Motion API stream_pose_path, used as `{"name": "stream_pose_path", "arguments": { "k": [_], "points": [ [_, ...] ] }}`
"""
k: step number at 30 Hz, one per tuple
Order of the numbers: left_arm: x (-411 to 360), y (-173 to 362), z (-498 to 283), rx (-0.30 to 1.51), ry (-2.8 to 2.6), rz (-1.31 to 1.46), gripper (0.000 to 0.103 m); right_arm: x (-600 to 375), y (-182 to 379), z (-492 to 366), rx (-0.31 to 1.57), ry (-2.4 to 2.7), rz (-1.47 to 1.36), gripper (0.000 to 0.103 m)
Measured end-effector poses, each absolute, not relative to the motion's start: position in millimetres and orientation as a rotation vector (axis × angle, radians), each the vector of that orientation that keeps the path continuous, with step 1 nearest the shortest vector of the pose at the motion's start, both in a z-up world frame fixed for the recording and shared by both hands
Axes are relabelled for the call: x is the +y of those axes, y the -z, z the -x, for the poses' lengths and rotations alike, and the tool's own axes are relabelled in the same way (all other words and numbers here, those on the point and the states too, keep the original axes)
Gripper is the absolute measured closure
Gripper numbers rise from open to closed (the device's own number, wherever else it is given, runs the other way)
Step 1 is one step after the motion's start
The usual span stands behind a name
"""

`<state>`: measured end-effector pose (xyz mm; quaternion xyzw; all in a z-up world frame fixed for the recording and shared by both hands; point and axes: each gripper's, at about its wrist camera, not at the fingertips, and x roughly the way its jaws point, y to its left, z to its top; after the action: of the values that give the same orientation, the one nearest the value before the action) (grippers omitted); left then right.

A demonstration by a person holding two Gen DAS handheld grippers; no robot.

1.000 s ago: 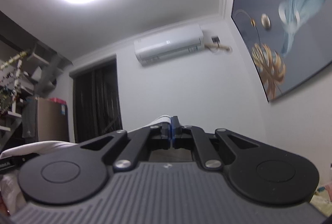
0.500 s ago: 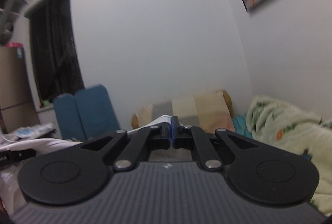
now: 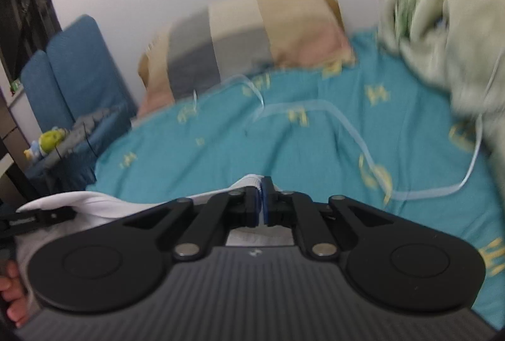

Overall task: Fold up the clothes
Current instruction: 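Lower the T-shirt onto the bed and open both grippers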

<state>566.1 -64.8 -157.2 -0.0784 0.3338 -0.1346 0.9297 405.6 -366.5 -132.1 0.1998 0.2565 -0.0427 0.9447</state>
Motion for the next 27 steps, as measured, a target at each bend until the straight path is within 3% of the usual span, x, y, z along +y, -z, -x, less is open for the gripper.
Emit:
{"name": "stream_pose_path", "arguments": {
  "k": [2,4,5,6,7,8,10,12,27],
  "points": [
    [-66,171,-577,0.721,0.288,0.166,0.091,-370,141,-410,0.539,0.06,-0.434,0.094],
    [-63,176,-574,0.736,0.289,0.166,0.078,-372,146,-413,0.558,0.037,-0.448,0.088],
    [-60,168,-567,0.733,0.295,0.165,0.071,-372,145,-413,0.571,0.03,-0.451,0.074],
    [-57,160,-559,0.73,0.301,0.163,0.057,-372,145,-413,0.581,0.024,-0.453,0.066],
    [-55,153,-552,0.726,0.307,0.162,0.047,-371,143,-411,0.586,0.019,-0.452,0.05],
    [-52,145,-545,0.723,0.313,0.161,0.044,-370,141,-409,0.591,0.013,-0.451,0.027],
    [-46,130,-531,0.717,0.325,0.158,0.025,-367,135,-406,0.617,-0.011,-0.452,0.012],
    [-40,115,-517,0.711,0.338,0.155,0.018,-364,129,-403,0.642,-0.035,-0.454,0.01],
    [17,6,-313,0.586,0.379,0.112,0.017,-307,41,-224,0.563,-0.039,-0.424,0.01]
  ]
}}
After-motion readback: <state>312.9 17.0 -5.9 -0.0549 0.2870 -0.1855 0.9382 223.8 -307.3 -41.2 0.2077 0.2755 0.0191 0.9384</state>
